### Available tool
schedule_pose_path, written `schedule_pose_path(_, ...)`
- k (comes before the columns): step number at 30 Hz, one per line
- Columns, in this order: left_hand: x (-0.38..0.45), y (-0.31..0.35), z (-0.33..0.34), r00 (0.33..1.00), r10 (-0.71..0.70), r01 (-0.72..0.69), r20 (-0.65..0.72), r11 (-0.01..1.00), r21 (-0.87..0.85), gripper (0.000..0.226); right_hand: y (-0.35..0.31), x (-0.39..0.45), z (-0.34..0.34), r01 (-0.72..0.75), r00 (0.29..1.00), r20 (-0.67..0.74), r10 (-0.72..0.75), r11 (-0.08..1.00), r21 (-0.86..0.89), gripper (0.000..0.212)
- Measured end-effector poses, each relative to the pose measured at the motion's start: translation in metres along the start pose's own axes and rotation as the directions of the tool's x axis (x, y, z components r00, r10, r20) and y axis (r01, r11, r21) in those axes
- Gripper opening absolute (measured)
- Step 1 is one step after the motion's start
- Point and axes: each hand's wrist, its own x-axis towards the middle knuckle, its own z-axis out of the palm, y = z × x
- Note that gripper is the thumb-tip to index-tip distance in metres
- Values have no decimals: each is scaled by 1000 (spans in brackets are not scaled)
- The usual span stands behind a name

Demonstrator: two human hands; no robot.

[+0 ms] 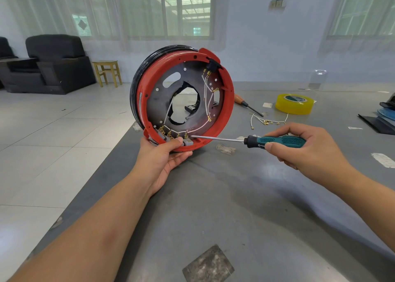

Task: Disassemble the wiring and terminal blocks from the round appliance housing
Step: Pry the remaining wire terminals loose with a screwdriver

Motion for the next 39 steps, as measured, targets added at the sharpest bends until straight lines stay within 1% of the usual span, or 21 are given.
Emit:
schedule_pose_path(7,-1,-5,1,998,61,-60,-5,996,66,61,-11,-4,-1,64,998,10,-63,995,-80,15)
schedule_pose_path(12,1,-8,0,996,90,-89,-12,992,93,67,-14,-4,-2,82,996,-15,-84,992,-93,15)
schedule_pose_path(15,2,-10,0,995,98,-97,-1,988,122,66,-16,-5,-1,98,995,-3,-98,991,-95,15)
schedule_pose_path(25,4,-11,-2,996,94,-92,-5,986,140,63,-19,-7,2,163,987,14,-162,979,-121,18)
schedule_pose_path(28,5,-10,-3,996,84,-82,-13,987,137,62,-18,-10,4,181,983,10,-182,971,-158,18)
schedule_pose_path(31,7,-10,-4,997,70,-67,-16,989,130,65,-17,-12,6,201,979,16,-202,964,-176,12)
schedule_pose_path(33,8,-10,-4,998,60,-56,-29,991,122,66,-16,-14,8,221,975,16,-222,956,-194,12)
schedule_pose_path(39,9,-11,-4,997,63,-60,-34,993,106,62,-15,-18,12,250,966,3,-257,939,-236,14)
